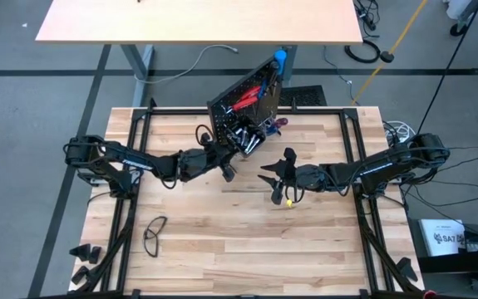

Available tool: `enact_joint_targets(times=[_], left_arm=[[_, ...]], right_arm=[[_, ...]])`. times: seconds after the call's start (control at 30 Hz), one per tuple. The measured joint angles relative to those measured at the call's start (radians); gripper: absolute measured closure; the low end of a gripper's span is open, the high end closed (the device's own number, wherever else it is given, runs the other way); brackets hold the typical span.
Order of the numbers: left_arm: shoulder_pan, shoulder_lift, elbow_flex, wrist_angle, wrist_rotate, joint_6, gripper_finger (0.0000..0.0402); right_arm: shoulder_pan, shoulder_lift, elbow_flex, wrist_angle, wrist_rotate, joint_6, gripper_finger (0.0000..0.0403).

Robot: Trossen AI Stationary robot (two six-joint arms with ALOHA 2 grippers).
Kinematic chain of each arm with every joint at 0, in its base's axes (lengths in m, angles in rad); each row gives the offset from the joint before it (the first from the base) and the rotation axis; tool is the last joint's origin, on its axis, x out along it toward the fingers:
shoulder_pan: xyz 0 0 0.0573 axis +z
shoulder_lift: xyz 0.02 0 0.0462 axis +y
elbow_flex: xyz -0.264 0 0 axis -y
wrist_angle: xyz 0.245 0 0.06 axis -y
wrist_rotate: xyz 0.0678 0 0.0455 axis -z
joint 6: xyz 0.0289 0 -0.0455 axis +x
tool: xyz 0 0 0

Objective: Hang tools onto peg board
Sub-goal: Hang the black screwdriver on the pegboard

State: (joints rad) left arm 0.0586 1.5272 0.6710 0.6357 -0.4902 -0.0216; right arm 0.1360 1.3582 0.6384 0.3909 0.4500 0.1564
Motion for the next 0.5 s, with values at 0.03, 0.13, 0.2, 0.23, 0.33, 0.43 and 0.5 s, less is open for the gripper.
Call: enact_joint_targets(times=[0.03, 0.13, 0.2, 0.23, 0.33, 0.43, 0.5], left_arm=[[0.0, 0.0, 0.0, 0.0, 0.001, 0.0, 0.0312], [0.0, 0.0, 0.0, 0.0, 0.002, 0.0, 0.0306], [0.0, 0.0, 0.0, 0.001, 0.002, 0.0, 0.0278], [0.0, 0.0, 0.0, 0.001, 0.0, 0.0, 0.0261], [0.0, 0.0, 0.0, -0.002, -0.013, 0.0, 0.0223], [0.0, 0.0, 0.001, -0.018, -0.021, 0.0, 0.0209], [0.0, 0.0, 0.0, -0.026, -0.023, 0.0, 0.0207]], right_arm=[[0.0, 0.0, 0.0, 0.0, 0.0, 0.0, 0.027], [0.0, 0.0, 0.0, 0.0, 0.0, 0.0, 0.027], [0.0, 0.0, 0.0, 0.0, 0.0, 0.005, 0.027], [0.0, 0.0, 0.0, 0.0, 0.0, 0.007, 0.027], [0.0, 0.0, 0.0, 0.0, 0.0, 0.007, 0.027], [0.0, 0.0, 0.0, 0.0, 0.0, 0.008, 0.027], [0.0, 0.0, 0.0, 0.0, -0.001, 0.008, 0.027]])
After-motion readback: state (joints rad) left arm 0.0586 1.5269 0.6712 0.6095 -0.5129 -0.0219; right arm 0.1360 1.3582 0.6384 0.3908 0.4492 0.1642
